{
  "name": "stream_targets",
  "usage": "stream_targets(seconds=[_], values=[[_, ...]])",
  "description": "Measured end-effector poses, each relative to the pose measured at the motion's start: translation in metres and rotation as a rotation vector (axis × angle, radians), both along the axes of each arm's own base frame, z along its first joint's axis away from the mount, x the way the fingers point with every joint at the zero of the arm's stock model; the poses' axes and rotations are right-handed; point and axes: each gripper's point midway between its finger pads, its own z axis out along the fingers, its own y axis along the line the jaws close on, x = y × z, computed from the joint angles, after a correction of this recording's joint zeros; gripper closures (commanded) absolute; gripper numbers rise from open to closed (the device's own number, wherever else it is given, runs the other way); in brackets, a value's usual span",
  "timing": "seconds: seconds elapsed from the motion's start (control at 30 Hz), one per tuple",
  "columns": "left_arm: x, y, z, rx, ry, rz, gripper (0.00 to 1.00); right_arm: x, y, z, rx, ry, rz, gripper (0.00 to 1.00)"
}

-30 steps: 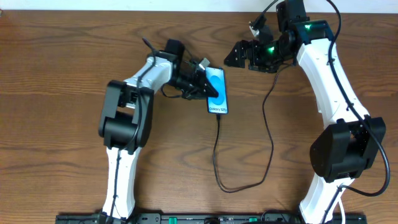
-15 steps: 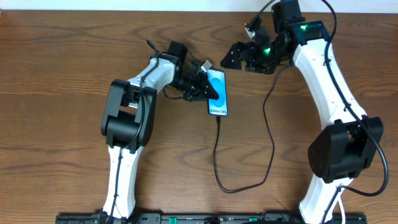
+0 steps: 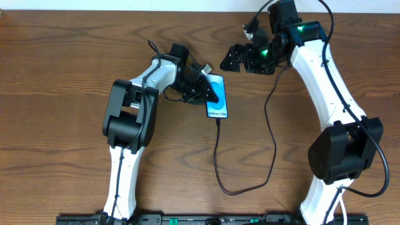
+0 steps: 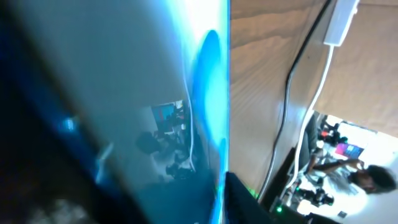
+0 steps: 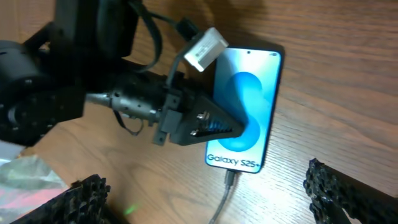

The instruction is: Plug charger to phone and switch on socket

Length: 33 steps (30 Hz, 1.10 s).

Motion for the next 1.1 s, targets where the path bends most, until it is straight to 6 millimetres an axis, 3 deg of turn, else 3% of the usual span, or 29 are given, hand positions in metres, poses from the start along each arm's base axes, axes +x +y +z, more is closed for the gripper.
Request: stream_targets(seconds=[0.23, 0.3, 0.33, 0.67, 0.73, 0.8, 1.0, 1.1], values=[[0.001, -0.001, 0.005, 0.013, -0.011, -0.005, 0.52, 0.001, -0.019, -0.012, -0.123, 0.010, -0.047, 0.01], [0.001, 0.000, 0.005, 0.037, -0.016, -0.006, 0.39, 0.001, -0.027, -0.017, -0.167, 0.020, -0.073, 0.01], [0.001, 0.001, 0.006, 0.046, -0.018, -0.006, 0.37, 0.001, -0.030, -0.018, -0.184, 0.024, -0.085, 0.01], [0.007, 0.017, 0.007, 0.187, -0.068, 0.003, 0.34, 0.007, -0.072, -0.030, -0.403, 0.022, -0.228, 0.01], [0.009, 0.022, 0.006, 0.225, -0.084, 0.006, 0.23, 0.009, -0.078, -0.031, -0.428, 0.019, -0.246, 0.01], [0.012, 0.027, 0.007, 0.262, -0.104, 0.007, 0.18, 0.011, -0.086, -0.031, -0.454, 0.016, -0.265, 0.01], [0.020, 0.037, 0.008, 0.338, -0.145, 0.021, 0.15, 0.008, -0.113, -0.034, -0.513, 0.044, -0.312, 0.01], [0.025, 0.054, 0.008, 0.400, -0.148, 0.042, 0.15, 0.008, -0.134, -0.034, -0.524, 0.065, -0.355, 0.01]])
